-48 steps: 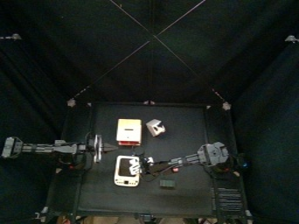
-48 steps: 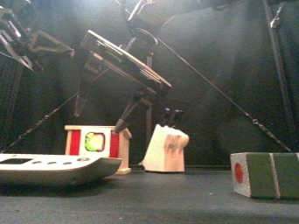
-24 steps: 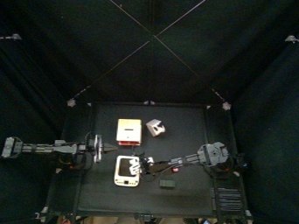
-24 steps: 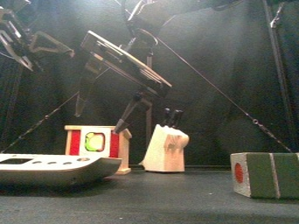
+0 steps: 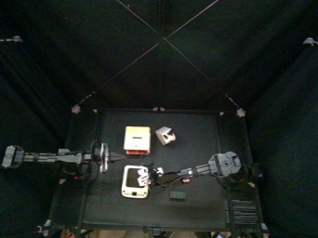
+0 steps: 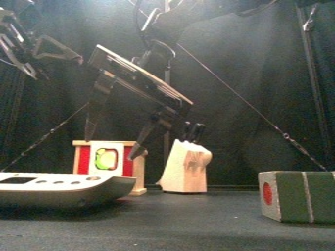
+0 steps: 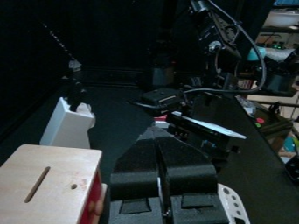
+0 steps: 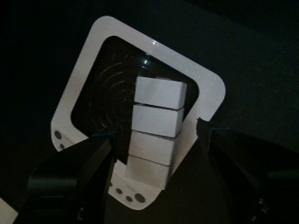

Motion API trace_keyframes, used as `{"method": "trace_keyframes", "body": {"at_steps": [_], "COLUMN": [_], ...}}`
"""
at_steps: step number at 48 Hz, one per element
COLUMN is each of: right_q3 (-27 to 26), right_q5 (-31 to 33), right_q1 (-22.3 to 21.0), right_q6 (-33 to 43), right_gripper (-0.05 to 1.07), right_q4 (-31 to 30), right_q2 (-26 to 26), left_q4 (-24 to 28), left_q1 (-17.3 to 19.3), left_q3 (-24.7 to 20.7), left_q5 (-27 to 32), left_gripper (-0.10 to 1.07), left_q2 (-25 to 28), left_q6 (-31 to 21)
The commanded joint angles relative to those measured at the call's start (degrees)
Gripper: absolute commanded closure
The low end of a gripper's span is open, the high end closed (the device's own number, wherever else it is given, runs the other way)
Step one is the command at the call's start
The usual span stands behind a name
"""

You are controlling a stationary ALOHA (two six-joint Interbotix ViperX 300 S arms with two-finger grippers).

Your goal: Grab white sushi roll

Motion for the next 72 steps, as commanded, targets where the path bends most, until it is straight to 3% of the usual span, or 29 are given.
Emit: {"method": "trace_keyframes", "body": {"at_steps": [1,30,52,72], "right_q3": [-1.8,-2.7,-2.8,-3.9], "right_q5": [0.0,0.0,0.1,3.2], "right_q1": [-0.2,-0.2,-0.4,0.3], "right_q6": [-0.1,-0.1,-0.1,-0.1], "right_gripper": [0.05,0.06,0.29,0.32], "right_q4": [0.0,0.4,0.8,-1.1], "right_q2": [-0.9,1.5,1.4,-1.5], "left_q4": [-0.1,-0.1,0.0,0.0], "left_q1": [0.1,0.1,0.0,0.1], "left_q3": [-0.7,-0.7,-0.7,-0.6], "left_q5": [-0.2,-0.3,-0.3,-0.3], "left_gripper": [0.99,0.99,0.99,0.99], "left_q2": [0.3,0.3,0.3,0.3], "left_q6": [0.1,0.1,0.1,0.1]}}
